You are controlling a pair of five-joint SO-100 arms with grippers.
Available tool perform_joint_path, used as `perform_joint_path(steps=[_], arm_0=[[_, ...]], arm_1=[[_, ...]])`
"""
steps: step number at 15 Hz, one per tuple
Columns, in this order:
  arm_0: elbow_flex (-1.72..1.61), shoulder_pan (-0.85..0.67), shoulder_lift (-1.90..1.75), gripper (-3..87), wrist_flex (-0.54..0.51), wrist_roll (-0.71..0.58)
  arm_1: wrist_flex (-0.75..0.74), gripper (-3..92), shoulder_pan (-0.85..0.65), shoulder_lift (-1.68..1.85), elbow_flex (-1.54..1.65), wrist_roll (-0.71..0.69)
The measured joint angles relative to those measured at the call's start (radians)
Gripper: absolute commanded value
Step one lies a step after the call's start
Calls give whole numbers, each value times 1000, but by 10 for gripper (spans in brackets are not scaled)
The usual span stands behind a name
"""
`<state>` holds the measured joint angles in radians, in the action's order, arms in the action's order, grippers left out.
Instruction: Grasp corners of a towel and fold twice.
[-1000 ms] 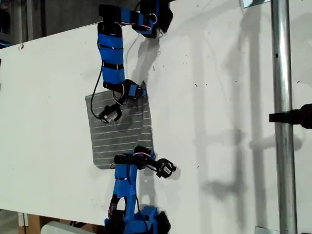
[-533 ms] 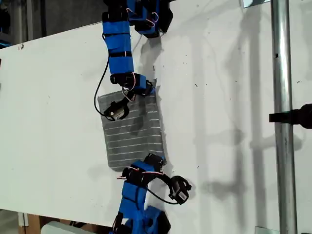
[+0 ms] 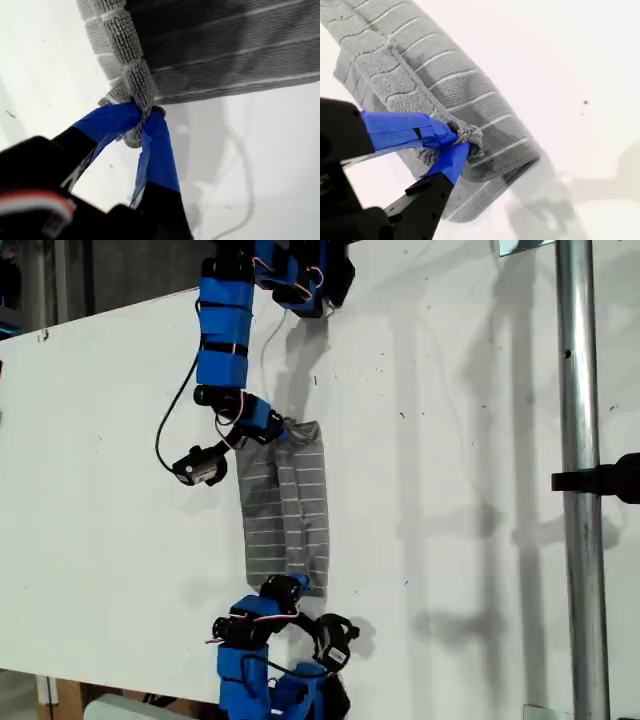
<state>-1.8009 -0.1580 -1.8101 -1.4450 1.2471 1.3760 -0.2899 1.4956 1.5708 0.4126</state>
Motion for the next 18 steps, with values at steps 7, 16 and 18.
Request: perform_joint_path(steps=[7,16,18], arm_0=[[187,-503,74,-27,-51,-373],[-5,-265,186,-27,63,-155],[-21,-222,184,-5,63,-117]], arm_1=[[-80,-3,-370,-189,-387,-249],[-206,-3,-176,-144,52,-80],[-210,-3,-161,-181,52,-63]])
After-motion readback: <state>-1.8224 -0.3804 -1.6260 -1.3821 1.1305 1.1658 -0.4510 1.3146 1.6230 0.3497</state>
